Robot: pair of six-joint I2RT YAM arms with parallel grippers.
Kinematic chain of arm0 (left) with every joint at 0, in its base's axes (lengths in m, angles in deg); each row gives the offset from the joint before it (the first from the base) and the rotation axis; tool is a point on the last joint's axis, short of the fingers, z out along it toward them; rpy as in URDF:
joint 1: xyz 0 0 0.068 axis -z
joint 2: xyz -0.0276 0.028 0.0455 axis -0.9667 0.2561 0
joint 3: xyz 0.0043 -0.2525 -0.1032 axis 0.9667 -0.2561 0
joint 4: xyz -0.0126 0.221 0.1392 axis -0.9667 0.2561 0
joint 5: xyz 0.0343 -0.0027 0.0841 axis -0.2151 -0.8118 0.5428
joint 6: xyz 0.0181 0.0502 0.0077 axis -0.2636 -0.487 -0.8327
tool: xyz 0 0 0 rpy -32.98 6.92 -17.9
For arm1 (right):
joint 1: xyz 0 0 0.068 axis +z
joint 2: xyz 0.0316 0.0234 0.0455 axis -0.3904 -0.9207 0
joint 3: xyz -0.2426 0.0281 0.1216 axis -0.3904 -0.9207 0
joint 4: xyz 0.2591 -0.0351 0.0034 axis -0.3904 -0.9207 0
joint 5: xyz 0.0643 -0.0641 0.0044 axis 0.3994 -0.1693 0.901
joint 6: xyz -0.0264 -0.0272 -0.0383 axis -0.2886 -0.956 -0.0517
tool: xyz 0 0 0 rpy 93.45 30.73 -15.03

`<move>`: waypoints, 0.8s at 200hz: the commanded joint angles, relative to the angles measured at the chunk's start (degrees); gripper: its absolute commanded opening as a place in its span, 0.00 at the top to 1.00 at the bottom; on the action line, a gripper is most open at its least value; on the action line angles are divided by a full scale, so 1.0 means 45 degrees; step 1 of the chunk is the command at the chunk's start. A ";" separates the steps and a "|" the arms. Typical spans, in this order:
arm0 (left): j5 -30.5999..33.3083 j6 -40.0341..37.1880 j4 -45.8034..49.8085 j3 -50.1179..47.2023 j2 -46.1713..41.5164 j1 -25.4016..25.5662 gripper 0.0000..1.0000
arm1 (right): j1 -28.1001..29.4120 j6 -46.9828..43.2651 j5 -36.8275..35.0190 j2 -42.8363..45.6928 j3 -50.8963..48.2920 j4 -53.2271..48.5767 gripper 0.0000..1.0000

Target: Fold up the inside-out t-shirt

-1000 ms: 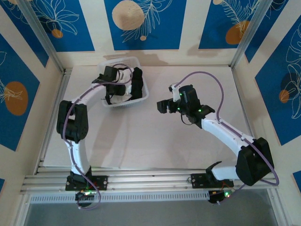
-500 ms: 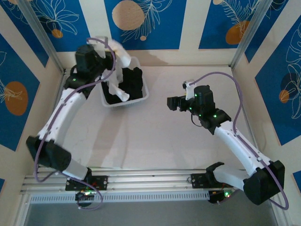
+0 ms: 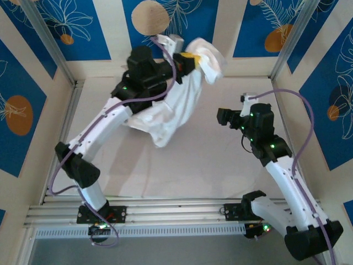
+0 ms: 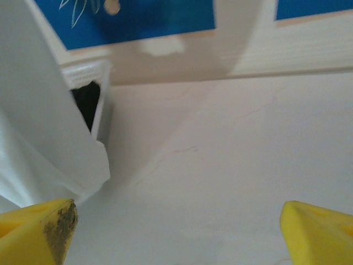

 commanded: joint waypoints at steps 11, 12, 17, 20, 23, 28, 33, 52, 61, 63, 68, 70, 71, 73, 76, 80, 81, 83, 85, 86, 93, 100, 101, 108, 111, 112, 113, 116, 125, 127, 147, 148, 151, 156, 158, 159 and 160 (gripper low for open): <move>-0.0426 0.0685 -0.0390 -0.0305 0.0656 0.0031 0.84 | -0.0598 0.0694 -0.0587 0.0960 -0.0560 -0.0249 0.06; -0.0436 0.0705 -0.0384 -0.0345 0.0694 0.0032 0.82 | -0.0609 0.0697 -0.0597 0.0969 -0.0579 -0.0249 0.06; -0.0531 0.0836 -0.0337 -0.0526 0.0931 0.0040 0.76 | -0.0635 0.0717 -0.0622 0.1033 -0.0665 -0.0219 0.06; -0.0628 0.0883 -0.0265 -0.0620 0.1064 0.0031 0.74 | -0.0639 0.0704 -0.0656 0.1054 -0.0718 -0.0210 0.06; -0.0693 0.0915 -0.0141 -0.0693 0.1214 0.0027 0.71 | -0.0657 0.0691 -0.0656 0.1056 -0.0747 -0.0209 0.06; -0.0737 0.0850 0.0164 -0.0788 0.1451 0.0022 0.65 | -0.0659 0.0682 -0.0658 0.1048 -0.0787 -0.0209 0.06; -0.0636 0.0681 0.0629 -0.0814 0.1660 0.0009 0.58 | -0.0659 0.0672 -0.0632 0.1010 -0.0792 -0.0227 0.06; 0.1003 -0.0323 0.2497 -0.1306 0.1655 -0.0256 0.36 | -0.0585 0.0658 -0.0391 0.0740 -0.0838 -0.0239 0.07; 0.1751 -0.0592 0.2573 -0.2174 0.1159 -0.0507 0.28 | -0.0436 0.0751 -0.0251 0.0593 -0.0936 -0.0113 0.07; 0.1871 -0.0620 0.2499 -0.2424 0.1038 -0.0620 0.26 | -0.0408 0.0766 -0.0206 0.0545 -0.0980 -0.0073 0.07; 0.2217 -0.0656 0.2339 -0.3028 0.0676 -0.0804 0.23 | -0.0322 0.0855 -0.0061 0.0454 -0.1088 0.0097 0.07; 0.2358 -0.0670 0.2299 -0.3253 0.0512 -0.0904 0.21 | -0.0262 0.0885 0.0027 0.0398 -0.1145 0.0161 0.07; 0.2411 -0.0676 0.2250 -0.3411 0.0436 -0.0954 0.21 | -0.0246 0.0900 0.0071 0.0376 -0.1174 0.0200 0.07; 0.2529 -0.0675 0.2199 -0.3651 0.0276 -0.1049 0.20 | -0.0204 0.0926 0.0172 0.0325 -0.1205 0.0294 0.07; 0.2716 -0.0673 0.2098 -0.4045 0.0061 -0.1197 0.18 | -0.0129 0.0975 0.0295 0.0230 -0.1281 0.0411 0.07; 0.2949 -0.0652 0.1977 -0.4565 -0.0236 -0.1426 0.15 | -0.0012 0.1038 0.0463 0.0094 -0.1382 0.0539 0.07; 0.3009 -0.0647 0.1952 -0.4682 -0.0329 -0.1508 0.15 | 0.0006 0.1055 0.0504 0.0058 -0.1390 0.0565 0.07; 0.3113 -0.0619 0.1900 -0.4941 -0.0467 -0.1652 0.14 | 0.0078 0.1062 0.0554 -0.0018 -0.1425 0.0619 0.07; 0.3290 -0.0583 0.1862 -0.5176 -0.0623 -0.1770 0.13 | 0.0126 0.1078 0.0615 -0.0086 -0.1459 0.0682 0.07; 0.3366 -0.0554 0.1856 -0.5281 -0.0679 -0.1836 0.13 | 0.0163 0.1085 0.0638 -0.0130 -0.1477 0.0695 0.07; 0.4062 -0.0390 0.1926 -0.6087 -0.1119 -0.2374 0.12 | 0.0377 0.1148 0.0750 -0.0446 -0.1532 0.0844 0.07; 0.4868 -0.0162 0.2047 -0.6799 -0.1455 -0.2972 0.11 | 0.0591 0.1197 0.0760 -0.0773 -0.1535 0.0954 0.07; 0.4994 -0.0139 0.2065 -0.6903 -0.1524 -0.3052 0.11 | 0.0610 0.1202 0.0759 -0.0815 -0.1535 0.0978 0.07; 0.5806 0.0012 0.2357 -0.7529 -0.1764 -0.3691 0.11 | 0.0818 0.1207 0.0813 -0.1126 -0.1531 0.1101 0.07; 0.6156 0.0020 0.2501 -0.7745 -0.1847 -0.3956 0.11 | 0.0888 0.1208 0.0844 -0.1267 -0.1520 0.1158 0.07; 0.6263 0.0021 0.2546 -0.7815 -0.1866 -0.4022 0.11 | 0.0905 0.1208 0.0870 -0.1306 -0.1517 0.1178 0.07; 0.6366 0.0021 0.2589 -0.7870 -0.1886 -0.4085 0.11 | 0.0924 0.1208 0.0883 -0.1336 -0.1516 0.1197 0.07; 0.6673 -0.0030 0.2743 -0.8061 -0.1935 -0.4345 0.11 | 0.1001 0.1235 0.0924 -0.1459 -0.1515 0.1256 0.07; 0.7543 -0.0218 0.3142 -0.8473 -0.1957 -0.4984 0.10 | 0.1179 0.1210 0.1108 -0.1769 -0.1472 0.1465 0.07; 0.7728 -0.0268 0.3198 -0.8540 -0.1928 -0.5104 0.10 | 0.1236 0.1194 0.1154 -0.1832 -0.1465 0.1508 0.07; 0.7945 -0.0591 0.3717 -0.8727 -0.1279 -0.6160 0.10 | 0.1556 0.1193 0.1371 -0.2472 -0.1387 0.1863 0.07; 0.7939 -0.0607 0.3750 -0.8706 -0.1241 -0.6189 0.10 | 0.1562 0.1191 0.1387 -0.2505 -0.1373 0.1862 0.07; 0.7931 -0.0680 0.3820 -0.8669 -0.1080 -0.6280 0.10 | 0.1586 0.1201 0.1402 -0.2601 -0.1349 0.1905 0.07; 0.8048 -0.0782 0.3958 -0.8599 -0.0858 -0.6397 0.10 | 0.1633 0.1206 0.1440 -0.2761 -0.1288 0.1920 0.07; 0.8089 -0.0834 0.3993 -0.8552 -0.0770 -0.6424 0.10 | 0.1647 0.1207 0.1447 -0.2808 -0.1278 0.1920 0.07; 0.8118 -0.0865 0.4015 -0.8541 -0.0723 -0.6448 0.10 | 0.1656 0.1217 0.1455 -0.2829 -0.1270 0.1920 0.07; 0.8133 -0.0890 0.4026 -0.8525 -0.0679 -0.6450 0.10 | 0.1670 0.1222 0.1468 -0.2868 -0.1256 0.1920 0.07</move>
